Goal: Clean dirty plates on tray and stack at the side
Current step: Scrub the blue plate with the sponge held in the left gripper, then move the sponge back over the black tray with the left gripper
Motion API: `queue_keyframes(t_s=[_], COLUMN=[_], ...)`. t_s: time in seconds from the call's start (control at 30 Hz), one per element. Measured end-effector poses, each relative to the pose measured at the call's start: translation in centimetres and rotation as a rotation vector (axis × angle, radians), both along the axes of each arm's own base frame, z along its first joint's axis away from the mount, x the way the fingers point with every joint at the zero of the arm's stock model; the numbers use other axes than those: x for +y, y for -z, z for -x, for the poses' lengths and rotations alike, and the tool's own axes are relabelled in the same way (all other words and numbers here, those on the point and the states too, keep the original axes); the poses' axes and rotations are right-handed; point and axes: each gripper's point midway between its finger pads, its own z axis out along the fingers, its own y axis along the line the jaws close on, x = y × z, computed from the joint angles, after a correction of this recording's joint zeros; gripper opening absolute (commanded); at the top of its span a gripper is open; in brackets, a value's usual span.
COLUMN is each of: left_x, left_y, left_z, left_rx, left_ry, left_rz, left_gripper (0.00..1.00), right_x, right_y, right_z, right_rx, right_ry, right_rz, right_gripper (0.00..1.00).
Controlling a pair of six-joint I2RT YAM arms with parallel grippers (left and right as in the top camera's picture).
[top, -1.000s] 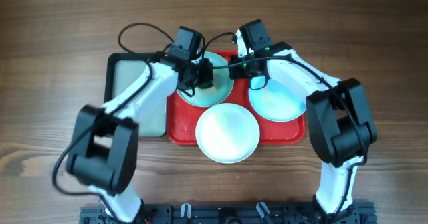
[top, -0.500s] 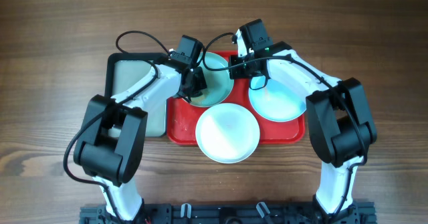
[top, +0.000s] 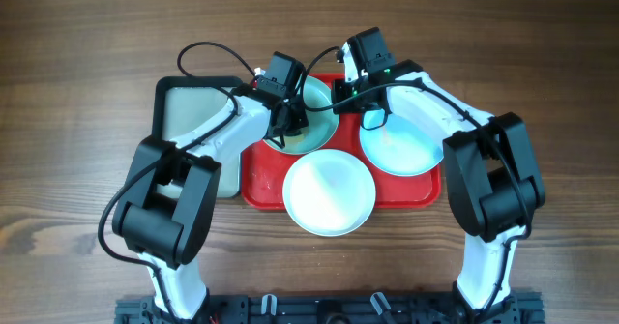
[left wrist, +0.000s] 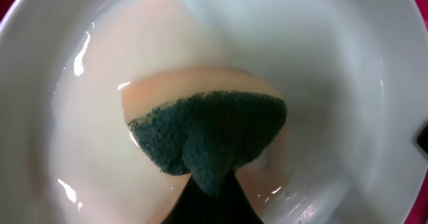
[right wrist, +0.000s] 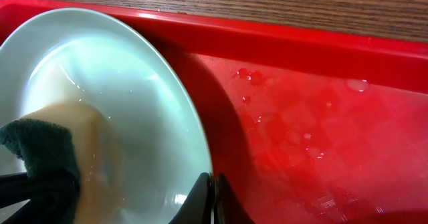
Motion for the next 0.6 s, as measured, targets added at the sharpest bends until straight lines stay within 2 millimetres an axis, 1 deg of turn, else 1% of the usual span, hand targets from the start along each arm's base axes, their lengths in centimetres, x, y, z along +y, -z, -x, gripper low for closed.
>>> queue_keyframes(t_s=[0.6], left_x=[-0.26], left_y=[-0.03], left_z=[-0.18], left_rx=[-0.008], left_ry=[0.004], left_rz=[0.009], left_gripper=[0.04], right_x=[0.0], right_y=[0.0], right_z=[0.0], right_rx=[0.0], right_ry=[0.0], right_rz=[0.0], right_gripper=[0.04])
